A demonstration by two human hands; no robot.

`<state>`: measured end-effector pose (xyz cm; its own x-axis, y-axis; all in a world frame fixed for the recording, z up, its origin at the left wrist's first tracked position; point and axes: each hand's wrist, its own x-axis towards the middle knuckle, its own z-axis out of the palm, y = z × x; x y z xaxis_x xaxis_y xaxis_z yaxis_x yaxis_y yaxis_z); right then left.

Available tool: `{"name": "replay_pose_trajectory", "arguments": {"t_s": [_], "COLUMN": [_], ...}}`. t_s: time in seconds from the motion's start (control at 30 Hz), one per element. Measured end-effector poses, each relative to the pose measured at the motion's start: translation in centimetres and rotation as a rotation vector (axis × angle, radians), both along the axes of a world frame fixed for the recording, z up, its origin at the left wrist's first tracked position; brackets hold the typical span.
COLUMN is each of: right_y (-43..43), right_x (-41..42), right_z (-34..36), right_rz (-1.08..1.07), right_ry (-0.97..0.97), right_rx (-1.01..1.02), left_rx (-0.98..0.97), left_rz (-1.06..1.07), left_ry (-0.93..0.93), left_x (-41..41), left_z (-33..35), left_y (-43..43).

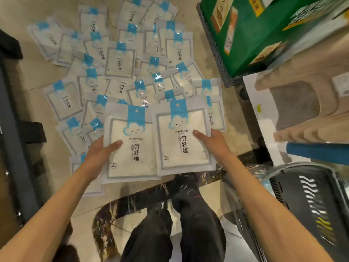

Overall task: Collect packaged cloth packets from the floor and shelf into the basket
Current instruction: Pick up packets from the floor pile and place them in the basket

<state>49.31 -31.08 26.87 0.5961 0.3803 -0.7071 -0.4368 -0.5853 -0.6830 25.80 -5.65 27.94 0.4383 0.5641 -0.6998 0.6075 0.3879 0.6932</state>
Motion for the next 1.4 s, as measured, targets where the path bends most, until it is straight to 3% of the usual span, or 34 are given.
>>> {"name": "replay_pose_trajectory", "arguments": {"t_s": [0.27, 0.57, 1.03, 1.4], "right_y": [-9.1, -22.3, -44.6, -52.4], "right_x": [-4.9, -8.1, -14.2, -18.3], "right_z": [13.5, 20.4, 20.2, 14.8], "right_rz": [-0.348, -0.627, -0.954, -1.144], "right_ry": [0.063, 0.082, 0.19, 0.241], "right_rx": [0.099, 0.095, 0.098, 0.068], "left_rx": [-0.076, -0.199, -0.183, -0.054], "left_rz": [-0.217, -0.363, -0.623, -0.874], "left_ry": [-0.002, -0.011, 0.092, 0.195], "left_x": [1.2, 6.1, 12.0, 16.3], "left_z": [13.6, 19.1, 18.5, 13.5], "left_y": [-4.2, -14.3, -36.3, -45.1]}}
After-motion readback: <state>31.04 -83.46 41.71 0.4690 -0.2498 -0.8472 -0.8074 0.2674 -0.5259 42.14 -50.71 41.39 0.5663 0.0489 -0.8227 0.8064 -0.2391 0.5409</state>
